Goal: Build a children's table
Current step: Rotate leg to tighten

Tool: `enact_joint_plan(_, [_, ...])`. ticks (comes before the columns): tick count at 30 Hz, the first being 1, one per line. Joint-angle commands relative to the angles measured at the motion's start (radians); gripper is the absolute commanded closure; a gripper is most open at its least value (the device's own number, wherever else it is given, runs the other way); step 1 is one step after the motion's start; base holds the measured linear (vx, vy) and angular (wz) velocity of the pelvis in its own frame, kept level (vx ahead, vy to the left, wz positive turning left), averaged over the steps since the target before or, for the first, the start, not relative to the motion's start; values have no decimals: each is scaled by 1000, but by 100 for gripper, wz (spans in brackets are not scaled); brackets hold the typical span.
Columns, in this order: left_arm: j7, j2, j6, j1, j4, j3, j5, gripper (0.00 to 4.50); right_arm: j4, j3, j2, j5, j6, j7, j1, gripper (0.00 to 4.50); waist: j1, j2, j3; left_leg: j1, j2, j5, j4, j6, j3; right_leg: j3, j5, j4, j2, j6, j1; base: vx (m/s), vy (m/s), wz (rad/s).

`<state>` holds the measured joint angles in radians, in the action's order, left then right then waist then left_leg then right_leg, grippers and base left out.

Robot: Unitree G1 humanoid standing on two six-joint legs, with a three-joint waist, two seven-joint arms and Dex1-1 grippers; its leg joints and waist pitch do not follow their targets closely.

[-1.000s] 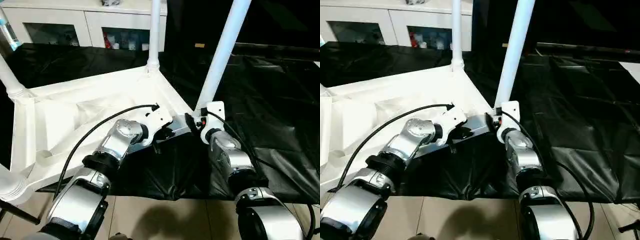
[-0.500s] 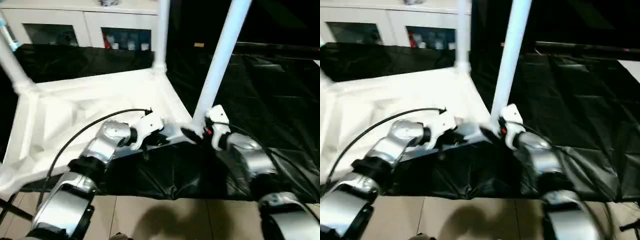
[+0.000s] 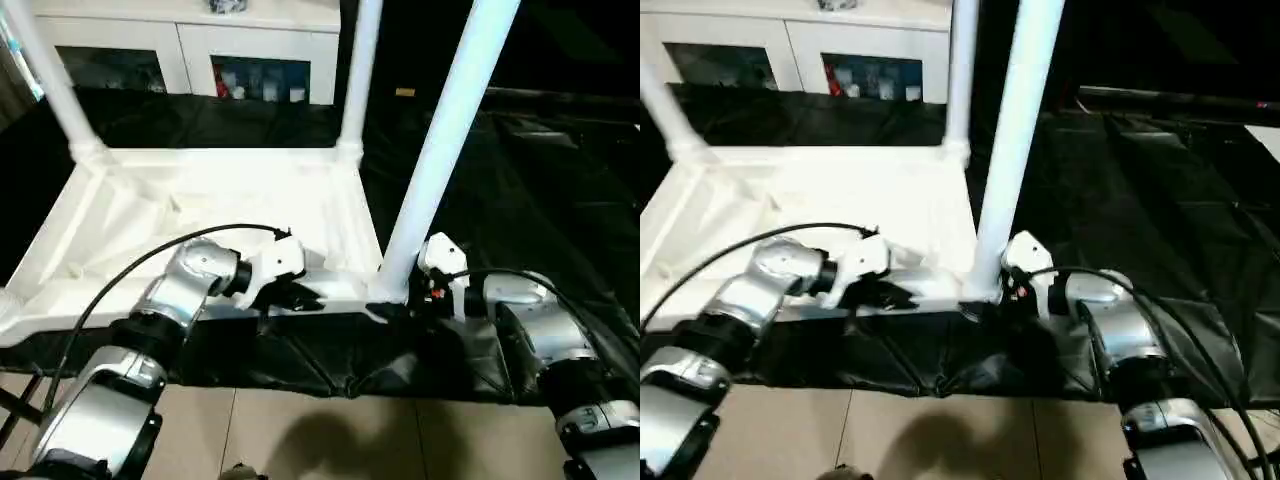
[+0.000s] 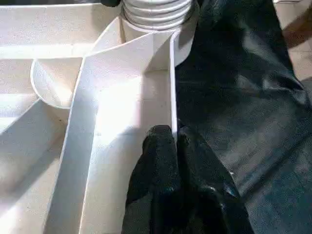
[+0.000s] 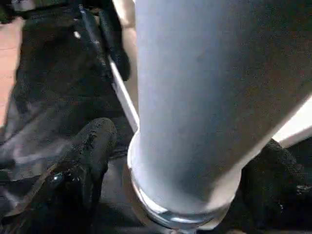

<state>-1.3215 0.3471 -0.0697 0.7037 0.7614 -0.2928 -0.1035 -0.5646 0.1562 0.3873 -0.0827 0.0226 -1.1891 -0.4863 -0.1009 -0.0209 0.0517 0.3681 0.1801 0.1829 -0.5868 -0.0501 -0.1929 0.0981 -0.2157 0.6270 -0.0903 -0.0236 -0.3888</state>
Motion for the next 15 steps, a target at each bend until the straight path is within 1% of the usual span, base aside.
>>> enact_joint_plan(1, [-15,-14,-21,0,-19,-31,0,450,47,38,-9,-20,-1,-51,0,99,-1,1,-63,-11,69,153,62,89,24,-64,-47,-72,-82,-262,51,0,0,0])
enact_joint_plan(4, [-15,-8,-30,5,-9,-35,-3,450,56,40,-5,-15,5,-59,5,131,-3,1,-63,-11,69,151,62,85,24,-65,-45,-71,-82,-262,51,0,0,0])
enact_joint_plan(7, [-18,-9,-29,4,-10,-35,-1,450,60,46,-4,-12,11,-63,8,143,-4,-1,-63,-11,68,151,62,81,24,-64,-53,-72,-82,-260,51,0,0,0])
enact_joint_plan(8, [-18,-10,-29,3,-10,-35,-1,450,61,48,-4,-12,11,-63,9,160,-5,-1,-64,-11,69,144,62,81,24,-65,-44,-70,-82,-260,51,0,0,0])
enact_joint_plan(9, [-18,-10,-29,3,-10,-35,-1,450,61,48,-4,-12,11,-63,9,168,-5,-1,-64,-10,68,142,61,82,24,-65,-41,-70,-81,-260,51,0,0,0])
enact_joint_plan(13, [-9,-17,-29,1,-7,-31,-2,450,75,53,-3,-15,22,-63,20,178,-7,-2,-65,-11,67,132,60,89,23,-64,-28,-69,-81,-259,52,0,0,0])
enact_joint_plan(14, [-1,-20,-27,1,-5,-29,-2,450,77,51,-6,-16,27,-56,24,178,-9,-2,-65,-11,68,132,60,90,23,-64,-30,-69,-82,-258,52,0,0,0])
enact_joint_plan(15, [28,-33,-20,2,-1,-23,-1,450,78,38,-23,-20,19,-23,32,180,-9,-4,-65,-11,68,132,60,89,23,-64,-34,-69,-81,-257,51,0,0,0])
